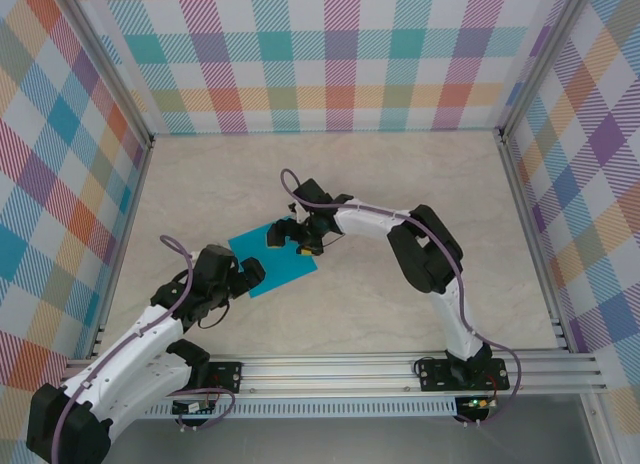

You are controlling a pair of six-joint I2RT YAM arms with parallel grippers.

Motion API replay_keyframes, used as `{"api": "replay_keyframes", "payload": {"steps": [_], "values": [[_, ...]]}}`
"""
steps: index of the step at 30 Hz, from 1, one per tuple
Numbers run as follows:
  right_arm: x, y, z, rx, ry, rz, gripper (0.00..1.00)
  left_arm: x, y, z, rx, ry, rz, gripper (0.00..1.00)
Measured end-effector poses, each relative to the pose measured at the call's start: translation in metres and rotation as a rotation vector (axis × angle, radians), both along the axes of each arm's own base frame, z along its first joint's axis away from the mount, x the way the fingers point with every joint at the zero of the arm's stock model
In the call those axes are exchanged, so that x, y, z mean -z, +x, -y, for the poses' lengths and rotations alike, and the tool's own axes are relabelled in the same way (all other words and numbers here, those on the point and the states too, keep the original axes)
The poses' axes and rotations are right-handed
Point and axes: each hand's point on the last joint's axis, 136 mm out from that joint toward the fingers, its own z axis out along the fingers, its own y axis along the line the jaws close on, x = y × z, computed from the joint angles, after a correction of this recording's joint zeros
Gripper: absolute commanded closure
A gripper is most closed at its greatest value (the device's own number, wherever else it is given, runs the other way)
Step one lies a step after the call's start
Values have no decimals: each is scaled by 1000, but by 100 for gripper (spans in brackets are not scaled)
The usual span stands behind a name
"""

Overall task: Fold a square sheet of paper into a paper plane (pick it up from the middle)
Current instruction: Move the square sheet of paper to the center of the table.

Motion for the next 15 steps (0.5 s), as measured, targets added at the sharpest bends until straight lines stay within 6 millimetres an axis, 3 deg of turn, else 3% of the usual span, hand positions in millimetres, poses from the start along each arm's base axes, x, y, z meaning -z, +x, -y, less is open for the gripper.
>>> {"api": "replay_keyframes", "payload": {"steps": [8,15], "values": [[6,4,19,54,-86,42,10,-9,3,2,5,-6,15,0],[12,-21,70,144,-205,39,12,-6,5,10,30,-33,-6,0]]}}
